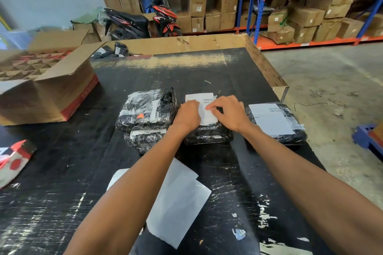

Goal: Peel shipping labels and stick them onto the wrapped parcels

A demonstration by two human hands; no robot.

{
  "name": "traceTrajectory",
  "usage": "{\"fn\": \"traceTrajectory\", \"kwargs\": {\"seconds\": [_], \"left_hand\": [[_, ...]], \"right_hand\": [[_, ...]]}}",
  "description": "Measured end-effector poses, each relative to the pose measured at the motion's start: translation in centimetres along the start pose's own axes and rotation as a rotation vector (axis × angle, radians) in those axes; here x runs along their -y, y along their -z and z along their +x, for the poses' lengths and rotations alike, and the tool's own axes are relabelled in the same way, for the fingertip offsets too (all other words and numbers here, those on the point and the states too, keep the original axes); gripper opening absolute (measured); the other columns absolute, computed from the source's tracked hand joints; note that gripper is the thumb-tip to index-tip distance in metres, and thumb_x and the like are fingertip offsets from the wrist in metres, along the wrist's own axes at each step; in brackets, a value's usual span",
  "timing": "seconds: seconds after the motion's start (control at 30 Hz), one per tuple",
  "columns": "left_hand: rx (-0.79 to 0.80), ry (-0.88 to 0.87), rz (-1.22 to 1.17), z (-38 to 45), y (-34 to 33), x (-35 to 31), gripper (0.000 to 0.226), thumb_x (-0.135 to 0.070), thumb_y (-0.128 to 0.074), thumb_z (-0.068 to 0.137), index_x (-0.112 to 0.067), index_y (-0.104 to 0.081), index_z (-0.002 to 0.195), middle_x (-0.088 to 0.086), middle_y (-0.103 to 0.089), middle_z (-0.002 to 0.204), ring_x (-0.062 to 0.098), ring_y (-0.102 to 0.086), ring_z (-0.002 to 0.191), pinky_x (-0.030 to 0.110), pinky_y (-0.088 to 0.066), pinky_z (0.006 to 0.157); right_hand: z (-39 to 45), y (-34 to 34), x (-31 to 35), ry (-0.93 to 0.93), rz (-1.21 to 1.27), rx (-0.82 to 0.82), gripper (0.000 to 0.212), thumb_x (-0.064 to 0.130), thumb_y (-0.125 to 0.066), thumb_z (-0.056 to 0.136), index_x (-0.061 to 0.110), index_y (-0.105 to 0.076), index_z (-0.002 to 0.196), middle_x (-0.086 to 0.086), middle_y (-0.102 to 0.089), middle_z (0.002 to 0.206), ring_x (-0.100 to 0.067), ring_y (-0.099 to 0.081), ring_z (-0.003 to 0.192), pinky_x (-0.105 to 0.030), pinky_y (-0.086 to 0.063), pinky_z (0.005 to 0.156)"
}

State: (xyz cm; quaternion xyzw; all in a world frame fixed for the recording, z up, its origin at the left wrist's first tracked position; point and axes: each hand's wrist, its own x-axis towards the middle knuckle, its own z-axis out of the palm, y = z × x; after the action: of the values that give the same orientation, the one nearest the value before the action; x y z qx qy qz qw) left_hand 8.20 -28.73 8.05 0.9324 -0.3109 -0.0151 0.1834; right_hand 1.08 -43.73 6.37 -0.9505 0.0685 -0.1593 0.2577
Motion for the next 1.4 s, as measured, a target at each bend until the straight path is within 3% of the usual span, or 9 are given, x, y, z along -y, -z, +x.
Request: {"fn": "traceTrajectory", "kwargs": {"seconds": [0.13, 0.33, 0.5, 0.63, 0.7, 0.87, 1.03, 1.17, 1.4], "left_hand": [[0.063, 0.002, 0.060, 2.2, -0.1, 0.0, 0.037, 0.000, -0.035, 0.094, 0.005, -0.053, 0.127, 0.022, -0.051, 0.138, 0.043, -0.043, 0.131, 0.056, -0.030, 0.112], [0.099, 0.126, 0.065, 5.1, -0.3, 0.2, 0.039, -0.022, -0.033, 0.105, 0.000, -0.051, 0.131, 0.021, -0.051, 0.140, 0.040, -0.041, 0.132, 0.054, -0.033, 0.110], [0.096, 0.162, -0.019, 5.2, -1.1, 0.2, 0.045, -0.029, -0.030, 0.107, -0.006, -0.040, 0.145, 0.015, -0.038, 0.153, 0.037, -0.028, 0.143, 0.051, -0.027, 0.115], [0.186, 0.232, -0.014, 4.2, -1.2, -0.4, 0.058, -0.036, -0.024, 0.108, -0.015, -0.009, 0.159, 0.017, 0.015, 0.165, 0.045, 0.008, 0.151, 0.054, -0.012, 0.121], [0.191, 0.307, -0.035, 3.0, -1.2, -1.1, 0.062, -0.037, -0.026, 0.107, -0.017, 0.000, 0.160, 0.022, 0.025, 0.161, 0.046, 0.009, 0.150, 0.056, -0.017, 0.118], [0.088, 0.338, -0.044, 0.8, -2.2, -1.8, 0.065, -0.042, -0.024, 0.106, -0.013, -0.001, 0.160, 0.028, 0.012, 0.162, 0.043, -0.001, 0.152, 0.051, -0.018, 0.119], [-0.018, 0.340, -0.157, 0.6, -2.3, -1.4, 0.063, -0.044, -0.026, 0.105, -0.014, -0.012, 0.159, 0.025, -0.005, 0.164, 0.042, -0.016, 0.150, 0.051, -0.024, 0.116], [-0.035, 0.330, -0.252, 0.6, -2.2, -0.8, 0.062, -0.043, -0.025, 0.105, -0.010, -0.019, 0.157, 0.025, -0.017, 0.161, 0.040, -0.023, 0.147, 0.050, -0.027, 0.116], [0.035, 0.326, -0.310, 0.1, -1.1, -1.2, 0.060, -0.042, -0.024, 0.107, -0.020, -0.007, 0.160, 0.019, -0.001, 0.165, 0.037, -0.016, 0.151, 0.049, -0.022, 0.118]], "right_hand": [[1.8, 0.1, -0.3, -0.060, -0.062, 0.141, 0.031, 0.036, -0.047, 0.103, 0.041, -0.063, 0.129, 0.007, -0.050, 0.138, -0.024, -0.033, 0.135, -0.046, -0.027, 0.106], [4.9, 0.1, -0.4, -0.167, -0.118, 0.283, 0.042, 0.047, -0.030, 0.106, 0.042, -0.042, 0.146, 0.010, -0.033, 0.156, -0.025, -0.023, 0.143, -0.050, -0.021, 0.112], [4.9, -1.6, -1.5, -0.409, 0.259, 0.216, 0.054, 0.058, -0.042, 0.098, 0.038, -0.037, 0.148, -0.011, -0.043, 0.144, -0.038, -0.044, 0.133, -0.045, -0.037, 0.108], [4.3, -1.8, -1.6, -0.586, 0.223, 0.134, 0.075, 0.065, -0.040, 0.096, 0.009, -0.042, 0.146, -0.020, -0.050, 0.144, -0.039, -0.051, 0.128, -0.041, -0.043, 0.093], [4.1, -1.5, -1.4, -0.658, 0.250, 0.161, 0.077, 0.066, -0.038, 0.097, 0.003, -0.051, 0.139, -0.021, -0.052, 0.143, -0.038, -0.052, 0.127, -0.038, -0.043, 0.090], [4.1, -1.1, -0.2, -0.765, 0.698, 0.152, 0.076, 0.056, -0.052, 0.094, 0.003, -0.041, 0.147, -0.012, -0.049, 0.148, -0.034, -0.051, 0.130, -0.043, -0.045, 0.108], [3.7, -1.4, 1.3, -0.819, 0.963, -0.023, 0.092, 0.048, -0.071, 0.086, 0.001, -0.027, 0.151, -0.013, -0.046, 0.147, -0.032, -0.050, 0.130, -0.037, -0.045, 0.096], [2.5, -2.1, 1.7, -0.852, 1.063, -0.112, 0.099, 0.044, -0.082, 0.079, -0.001, -0.029, 0.150, -0.015, -0.042, 0.152, -0.032, -0.046, 0.135, -0.039, -0.043, 0.098], [0.9, -2.1, 1.7, -0.779, 1.141, -0.143, 0.090, 0.041, -0.078, 0.084, 0.007, -0.030, 0.153, -0.011, -0.040, 0.155, -0.031, -0.042, 0.139, -0.039, -0.040, 0.099]]}}
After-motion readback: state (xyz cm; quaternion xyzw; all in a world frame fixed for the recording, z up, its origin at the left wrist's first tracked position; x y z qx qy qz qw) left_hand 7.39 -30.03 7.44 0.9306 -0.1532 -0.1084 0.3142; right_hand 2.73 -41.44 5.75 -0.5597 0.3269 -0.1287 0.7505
